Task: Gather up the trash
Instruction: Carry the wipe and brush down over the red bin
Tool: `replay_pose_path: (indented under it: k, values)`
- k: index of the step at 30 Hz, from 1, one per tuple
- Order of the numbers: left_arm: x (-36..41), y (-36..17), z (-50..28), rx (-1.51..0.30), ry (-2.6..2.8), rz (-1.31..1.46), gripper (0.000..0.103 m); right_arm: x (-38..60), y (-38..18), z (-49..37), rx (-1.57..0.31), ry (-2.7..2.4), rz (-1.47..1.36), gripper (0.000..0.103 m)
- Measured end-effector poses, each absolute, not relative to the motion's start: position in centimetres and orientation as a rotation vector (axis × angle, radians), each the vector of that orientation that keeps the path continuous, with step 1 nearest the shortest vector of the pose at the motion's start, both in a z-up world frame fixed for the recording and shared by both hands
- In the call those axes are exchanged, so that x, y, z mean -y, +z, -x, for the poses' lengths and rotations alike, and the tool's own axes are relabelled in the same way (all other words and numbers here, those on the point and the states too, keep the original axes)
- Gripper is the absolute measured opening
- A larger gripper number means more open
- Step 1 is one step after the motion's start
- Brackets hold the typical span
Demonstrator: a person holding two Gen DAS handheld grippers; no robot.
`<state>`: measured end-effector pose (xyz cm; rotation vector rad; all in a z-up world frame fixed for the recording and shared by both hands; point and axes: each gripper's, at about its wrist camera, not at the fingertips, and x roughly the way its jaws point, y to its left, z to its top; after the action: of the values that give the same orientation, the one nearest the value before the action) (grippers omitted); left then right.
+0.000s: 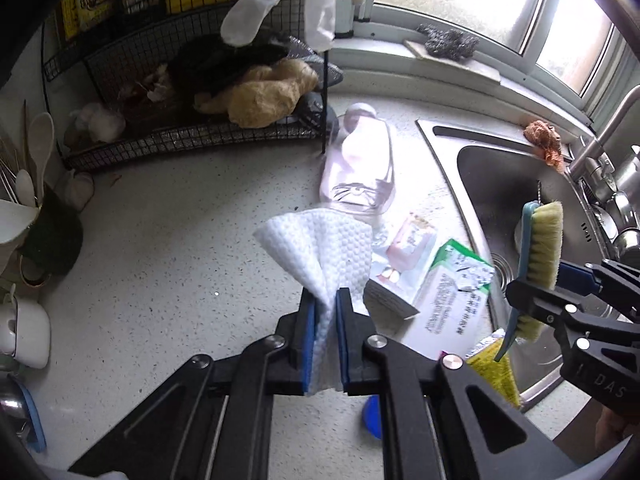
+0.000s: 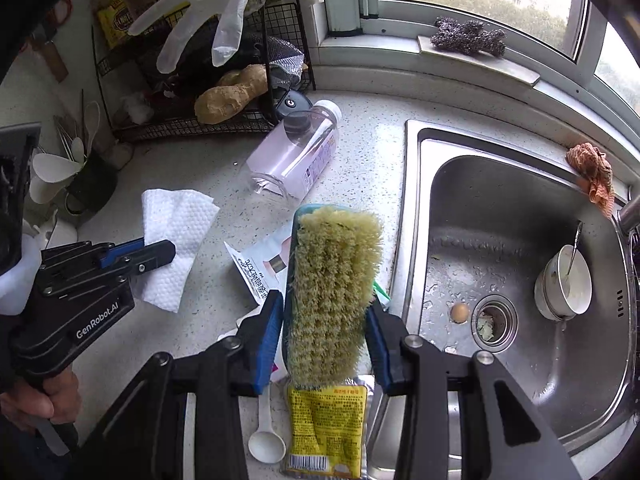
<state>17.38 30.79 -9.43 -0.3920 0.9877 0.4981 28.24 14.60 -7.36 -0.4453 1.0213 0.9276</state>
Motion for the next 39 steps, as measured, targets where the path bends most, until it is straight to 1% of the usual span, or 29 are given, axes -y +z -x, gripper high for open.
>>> replay_pose_path:
  k: [7, 12, 23, 27, 32, 39]
  values:
    - [-23.9, -5.6, -16.9, -0.925, 0.442, 0.357, 0.009, -8.6, -3.8, -27.4, -0.929, 0.941, 0.417, 0.037]
    - [-17.3, -4.0, -16.3, -0.919, 0.390, 0.310, 0.009, -2.8, -3.0, -26.6, -0.909, 0.926, 0.393, 0.037]
    - [-2.2, -4.6, -15.7, -0.930, 0.277, 0.248, 0.009, 10.5, -4.4, -24.4, -0.958, 0.837, 0.312, 0.037]
    - [2.7, -5.6, -15.8, -0.962, 0.231, 0.239, 0.009, 15.4, -5.3, -23.6, -0.980, 0.808, 0.292, 0.037]
    - [8.6, -7.7, -16.5, -1.018, 0.145, 0.163, 0.009, 21.4, -7.2, -22.8, -1.015, 0.744, 0.221, 0.037]
    - [14.1, -13.3, -18.7, -1.148, 0.005, 0.096, 0.009, 26.6, -12.2, -22.5, -1.118, 0.623, 0.149, 0.037]
